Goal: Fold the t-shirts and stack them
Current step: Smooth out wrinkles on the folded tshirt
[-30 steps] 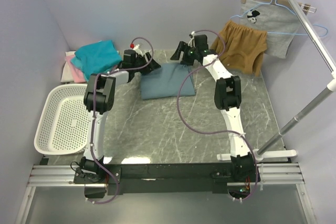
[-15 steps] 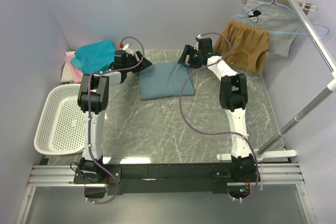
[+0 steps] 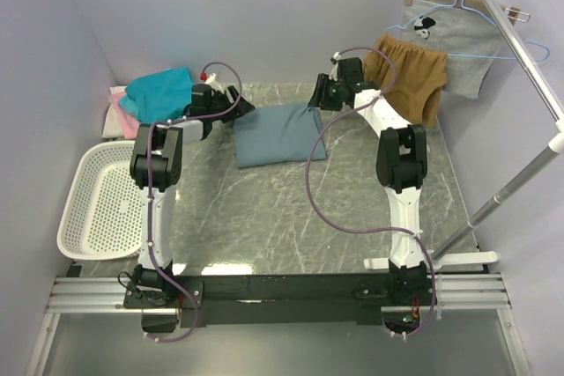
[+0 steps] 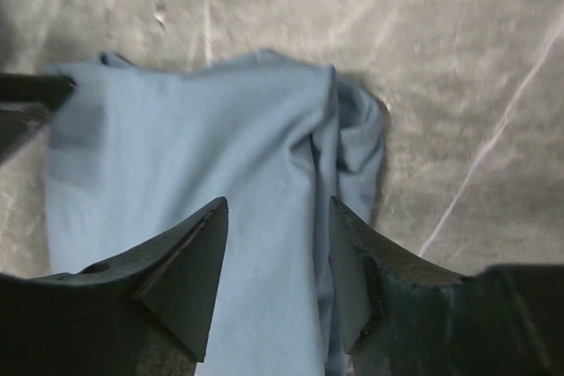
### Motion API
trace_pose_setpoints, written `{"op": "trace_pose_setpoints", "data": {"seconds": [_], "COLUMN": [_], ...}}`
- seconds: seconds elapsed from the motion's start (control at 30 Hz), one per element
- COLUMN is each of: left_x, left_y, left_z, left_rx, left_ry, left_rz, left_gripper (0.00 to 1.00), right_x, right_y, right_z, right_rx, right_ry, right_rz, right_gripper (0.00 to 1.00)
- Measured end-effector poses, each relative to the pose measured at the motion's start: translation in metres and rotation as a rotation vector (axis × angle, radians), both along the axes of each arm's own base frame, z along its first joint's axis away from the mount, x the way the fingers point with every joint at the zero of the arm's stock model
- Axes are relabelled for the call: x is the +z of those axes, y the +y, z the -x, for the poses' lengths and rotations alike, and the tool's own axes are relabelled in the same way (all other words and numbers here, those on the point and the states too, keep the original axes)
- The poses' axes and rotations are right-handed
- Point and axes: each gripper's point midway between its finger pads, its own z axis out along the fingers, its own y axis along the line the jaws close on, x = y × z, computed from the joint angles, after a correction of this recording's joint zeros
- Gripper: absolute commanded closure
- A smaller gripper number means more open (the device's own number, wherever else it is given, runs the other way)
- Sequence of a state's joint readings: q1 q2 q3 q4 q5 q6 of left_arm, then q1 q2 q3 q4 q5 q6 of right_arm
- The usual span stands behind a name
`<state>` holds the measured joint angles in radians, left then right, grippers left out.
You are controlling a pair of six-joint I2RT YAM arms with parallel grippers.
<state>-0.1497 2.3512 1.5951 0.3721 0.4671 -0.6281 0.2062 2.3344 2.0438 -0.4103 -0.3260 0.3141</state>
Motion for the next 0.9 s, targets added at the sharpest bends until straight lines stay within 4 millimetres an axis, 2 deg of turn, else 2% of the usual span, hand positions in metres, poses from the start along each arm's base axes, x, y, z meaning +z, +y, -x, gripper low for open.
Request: {"op": "trace_pose_setpoints", "data": {"seconds": [0.17, 0.4, 0.53, 0.63, 0.67, 0.73, 0.77, 0.8, 0.9], "left_x": [-0.001, -0.001, -0.002, -0.002, -0.002, -0.002, -0.002, -0.002, -0.002], "left_y": [-0.001, -0.001, 0.0, -0.001, -0.001, -0.001, -0.001, -0.001, -0.001], "left_z": [0.001, 0.001, 0.002, 0.002, 0.002, 0.002, 0.002, 0.002, 0.002], "left_rx": [-0.007, -0.011, -0.012, -0.012, -0.012, -0.012, -0.012, -0.013, -0.013], "left_ry": [0.0, 0.008, 0.016, 0.018, 0.019, 0.019, 0.019, 0.02, 0.021], "left_rz": [-0.004, -0.011, -0.013, -0.013, -0.013, -0.013, -0.013, -0.013, -0.013], "left_gripper": [0.26, 0.26, 0.26, 0.26, 0.26, 0.27, 0.27, 0.27, 0.27], "right_x": [-0.022, -0.037, -0.048, -0.051, -0.052, -0.054, -0.054, -0.054, -0.059], "right_y": [-0.003, -0.001, 0.001, 0.004, 0.005, 0.007, 0.008, 0.008, 0.008], "right_z": [0.014, 0.018, 0.023, 0.025, 0.025, 0.026, 0.027, 0.027, 0.027], "right_rx": [0.008, 0.027, 0.041, 0.056, 0.061, 0.071, 0.072, 0.074, 0.074], "right_ry": [0.065, 0.097, 0.131, 0.144, 0.146, 0.152, 0.153, 0.153, 0.152], "right_rz": [0.02, 0.022, 0.015, 0.0, -0.004, -0.01, -0.014, -0.015, -0.018], "right_gripper": [0.45, 0.46, 0.51, 0.62, 0.72, 0.82, 0.93, 1.0, 1.0]}}
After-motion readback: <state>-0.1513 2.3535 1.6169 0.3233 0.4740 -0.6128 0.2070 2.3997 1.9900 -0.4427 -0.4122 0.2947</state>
